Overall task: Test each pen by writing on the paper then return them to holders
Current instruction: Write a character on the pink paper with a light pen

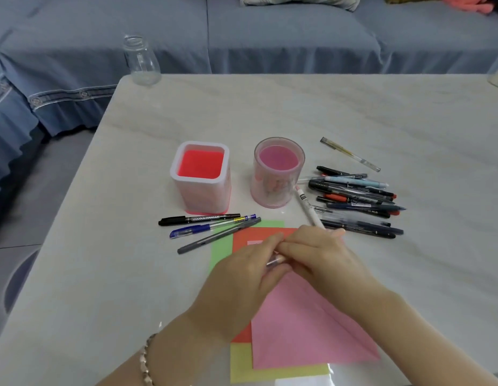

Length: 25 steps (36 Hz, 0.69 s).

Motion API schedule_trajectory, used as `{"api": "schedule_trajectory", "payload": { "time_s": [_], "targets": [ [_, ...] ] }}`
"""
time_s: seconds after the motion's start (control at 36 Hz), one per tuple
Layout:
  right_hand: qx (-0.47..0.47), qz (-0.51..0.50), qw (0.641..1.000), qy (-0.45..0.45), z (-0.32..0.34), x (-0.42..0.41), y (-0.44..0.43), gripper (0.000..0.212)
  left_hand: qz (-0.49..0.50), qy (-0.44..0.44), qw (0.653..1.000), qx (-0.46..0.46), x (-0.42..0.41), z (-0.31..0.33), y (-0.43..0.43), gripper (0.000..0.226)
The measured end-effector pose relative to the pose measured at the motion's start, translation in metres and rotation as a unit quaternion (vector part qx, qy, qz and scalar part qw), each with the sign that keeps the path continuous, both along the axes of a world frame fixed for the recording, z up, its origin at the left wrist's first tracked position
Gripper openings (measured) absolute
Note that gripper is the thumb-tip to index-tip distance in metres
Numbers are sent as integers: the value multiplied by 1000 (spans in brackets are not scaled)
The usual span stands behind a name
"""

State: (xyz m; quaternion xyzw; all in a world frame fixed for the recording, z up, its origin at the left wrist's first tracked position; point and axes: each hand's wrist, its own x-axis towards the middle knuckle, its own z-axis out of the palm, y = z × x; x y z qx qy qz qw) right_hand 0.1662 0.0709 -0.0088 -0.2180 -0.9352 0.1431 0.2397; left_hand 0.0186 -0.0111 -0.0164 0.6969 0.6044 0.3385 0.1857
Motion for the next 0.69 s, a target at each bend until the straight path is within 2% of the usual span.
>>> {"api": "schedule_trajectory", "payload": {
  "time_s": [0.06,0.11,0.17,0.19,0.25,0.33,0.36,0.42,0.47,0.53,0.58,0.61,0.69],
  "targets": [
    [21,-9,999,28,0,0,-3,11,25,-6,1000,13,3,-1,0,56],
    [50,-63,995,65,-1,2,-5,18,34,-24,999,10,4,2,-1,57],
    [49,-154,982,93,-1,6,-11,32,62,-90,994,-17,4,8,-2,47],
    [14,-200,972,122,0,6,-16,37,77,-130,988,-30,4,10,-2,36],
    [-135,-262,932,211,6,3,-24,38,84,-172,980,-44,3,13,-1,17],
    [-416,-265,814,305,12,-3,-28,37,37,-211,974,-75,3,18,-1,18],
    [-478,-255,782,310,13,-4,-27,33,14,-201,976,-82,4,19,-2,18],
    [-545,-238,740,315,15,-7,-26,20,-18,-154,985,-80,7,17,-4,18],
    [-558,-228,732,316,15,-10,-28,26,-23,-102,992,-63,10,16,-5,19],
    [-524,-239,762,295,14,-14,-31,33,-28,-86,994,-69,13,16,-5,19],
    [-476,-250,802,260,11,-16,-34,37,-41,-106,989,-90,15,18,-5,18],
    [-463,-253,811,253,9,-17,-34,37,-48,-116,987,-99,16,19,-5,18],
    [-467,-258,808,252,8,-17,-35,38,-69,-112,987,-93,16,18,-4,37]
  ]
}}
